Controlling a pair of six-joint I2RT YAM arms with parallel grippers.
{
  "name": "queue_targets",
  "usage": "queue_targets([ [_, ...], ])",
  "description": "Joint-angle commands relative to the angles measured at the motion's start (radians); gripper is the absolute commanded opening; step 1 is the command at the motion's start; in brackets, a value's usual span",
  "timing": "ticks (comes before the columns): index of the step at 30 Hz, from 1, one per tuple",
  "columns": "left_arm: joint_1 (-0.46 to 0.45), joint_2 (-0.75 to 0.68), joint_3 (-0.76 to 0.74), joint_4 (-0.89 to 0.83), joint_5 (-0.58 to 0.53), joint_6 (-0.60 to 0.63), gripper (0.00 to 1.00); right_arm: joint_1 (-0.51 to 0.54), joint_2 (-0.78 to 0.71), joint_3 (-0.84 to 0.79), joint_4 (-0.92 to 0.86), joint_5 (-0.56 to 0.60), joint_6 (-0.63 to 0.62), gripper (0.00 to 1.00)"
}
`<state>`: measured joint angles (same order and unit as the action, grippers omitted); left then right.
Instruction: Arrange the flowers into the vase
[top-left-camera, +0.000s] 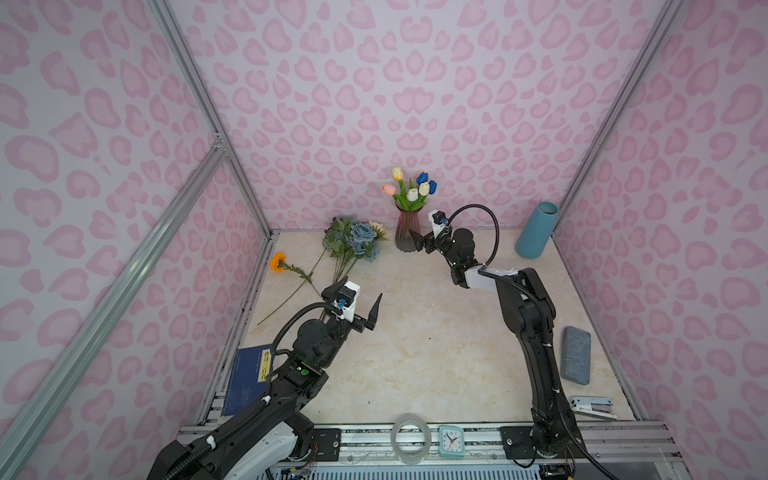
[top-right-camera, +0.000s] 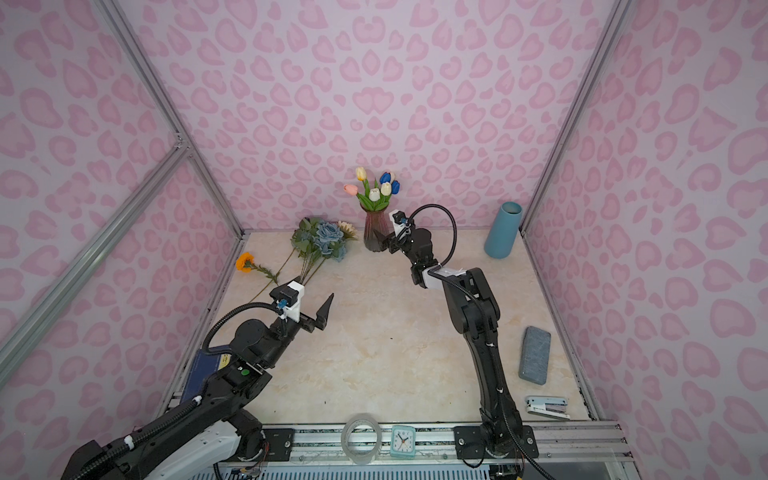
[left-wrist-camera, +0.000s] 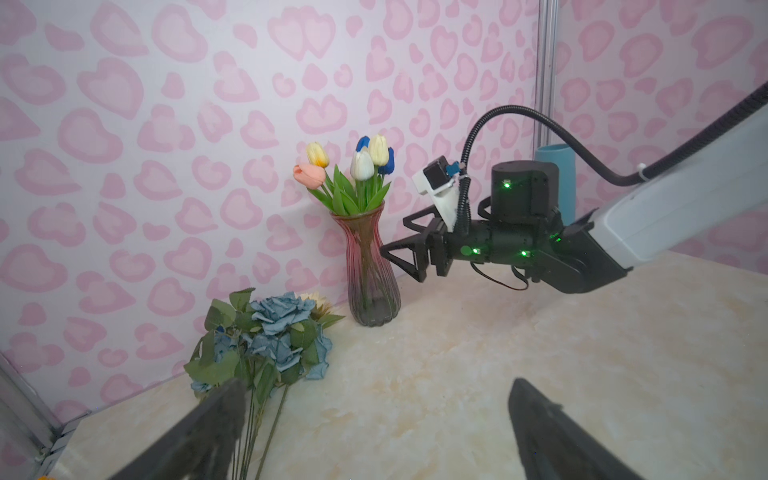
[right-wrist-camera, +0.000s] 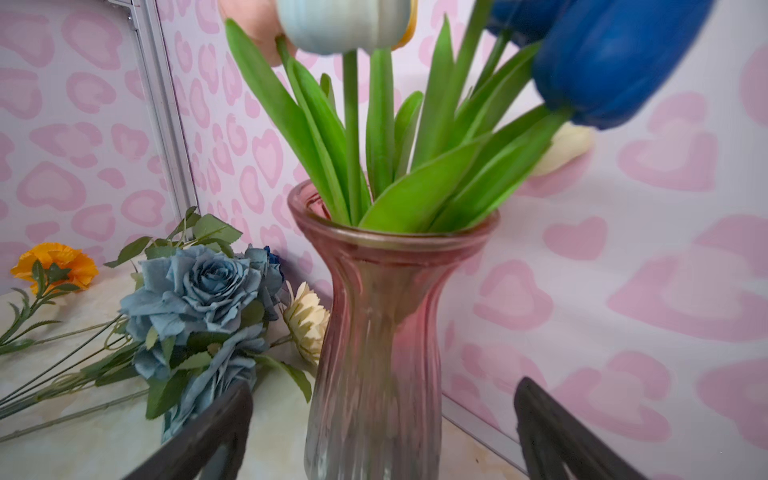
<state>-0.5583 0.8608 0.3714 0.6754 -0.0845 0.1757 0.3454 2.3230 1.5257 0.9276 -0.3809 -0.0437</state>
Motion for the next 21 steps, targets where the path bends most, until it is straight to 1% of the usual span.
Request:
queue_targets([
  [1, 0.000, -0.011, 0.029, 0.007, 0.024, -0.007, 1.00, -0.010, -0.135, -0.175, 0.161, 0.045, 0.009, 0.97],
  [3, 0.000, -0.012, 0.038, 0.008, 0.026, -0.003, 1.00, -0.026, -0.261, -0.258, 0.077, 0.114, 0.004, 0.97],
  [4, 0.000, -0.013, 0.038, 0.013, 0.028, -0.005, 0.99, -0.041, -0.313, -0.273, 0.015, 0.132, 0.012, 0.97],
  [5, 0.000, -0.015, 0.038, 0.016, 0.029, -0.006, 0.99, -0.064, -0.369, -0.270, -0.083, 0.143, 0.028, 0.97],
  [7, 0.001, -0.021, 0.044, 0.015, 0.035, -0.012, 0.99, -0.120, -0.456, -0.225, -0.312, 0.169, 0.049, 0.97],
  [9, 0.001, -0.024, 0.046, 0.012, 0.041, -0.013, 0.99, -0.177, -0.511, -0.150, -0.537, 0.191, 0.061, 0.97],
  [10, 0.001, -0.022, 0.047, 0.010, 0.040, -0.013, 0.99, -0.207, -0.532, -0.101, -0.673, 0.223, 0.076, 0.97],
  [12, 0.001, -0.018, 0.045, 0.006, 0.036, -0.012, 0.99, -0.256, -0.565, -0.049, -0.859, 0.294, 0.090, 0.97],
  [13, 0.001, -0.015, 0.042, 0.007, 0.035, -0.013, 0.99, -0.278, -0.583, -0.015, -0.908, 0.335, 0.090, 0.97],
  [16, 0.001, -0.003, 0.030, 0.025, 0.034, -0.009, 0.99, -0.357, -0.612, 0.011, -0.986, 0.414, 0.104, 0.97],
  [17, 0.001, 0.002, 0.034, 0.024, 0.034, -0.006, 0.99, -0.388, -0.610, 0.029, -1.015, 0.412, 0.125, 0.97],
  [19, 0.001, 0.022, 0.058, -0.010, 0.040, 0.006, 0.99, -0.463, -0.579, 0.093, -1.093, 0.361, 0.171, 0.97],
  [21, 0.001, 0.033, 0.058, -0.006, 0.058, 0.010, 0.99, -0.504, -0.527, 0.156, -1.155, 0.328, 0.169, 0.97],
])
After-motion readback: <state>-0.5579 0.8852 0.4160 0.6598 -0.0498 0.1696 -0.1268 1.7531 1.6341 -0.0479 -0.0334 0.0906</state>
